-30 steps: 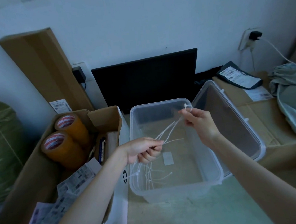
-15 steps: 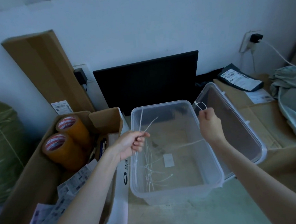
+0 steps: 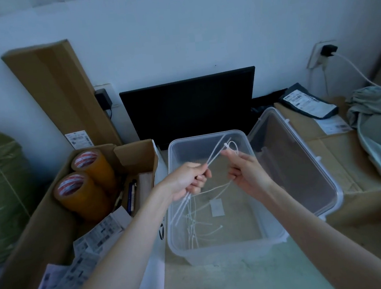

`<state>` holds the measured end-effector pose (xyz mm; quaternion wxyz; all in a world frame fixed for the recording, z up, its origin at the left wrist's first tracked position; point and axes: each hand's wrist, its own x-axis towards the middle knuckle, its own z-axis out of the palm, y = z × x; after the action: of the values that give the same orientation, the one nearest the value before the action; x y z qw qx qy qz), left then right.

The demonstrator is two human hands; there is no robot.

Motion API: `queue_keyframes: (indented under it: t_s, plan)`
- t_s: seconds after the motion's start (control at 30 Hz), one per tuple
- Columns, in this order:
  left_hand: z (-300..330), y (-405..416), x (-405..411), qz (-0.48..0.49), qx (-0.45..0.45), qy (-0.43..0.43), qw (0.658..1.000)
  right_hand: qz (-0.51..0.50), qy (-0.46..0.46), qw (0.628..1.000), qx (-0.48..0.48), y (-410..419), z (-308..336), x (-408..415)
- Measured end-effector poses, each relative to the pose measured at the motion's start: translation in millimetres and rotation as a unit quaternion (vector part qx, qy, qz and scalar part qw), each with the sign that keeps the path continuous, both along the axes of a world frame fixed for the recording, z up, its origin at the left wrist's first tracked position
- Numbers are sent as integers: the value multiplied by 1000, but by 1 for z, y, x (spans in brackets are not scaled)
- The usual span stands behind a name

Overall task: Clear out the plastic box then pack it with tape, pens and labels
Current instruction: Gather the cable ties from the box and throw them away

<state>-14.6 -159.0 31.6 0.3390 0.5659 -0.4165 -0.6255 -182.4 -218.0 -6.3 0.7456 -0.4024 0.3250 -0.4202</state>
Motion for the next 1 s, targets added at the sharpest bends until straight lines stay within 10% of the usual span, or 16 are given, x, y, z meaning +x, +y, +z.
queue_keyframes:
  t_s: [0.53,0.77,1.0]
  plan:
    - [-11,11,2,-147,-45,-265,952,-67,-58,994,60,-9,-5,-8]
    - [-35,-2,11,-117,-59,-417,899,-101,167,977,-86,-5,0,-26]
    - [-98,-34,-5,-116,73,-510,849,-85,179,979,-44,4,-20,-30]
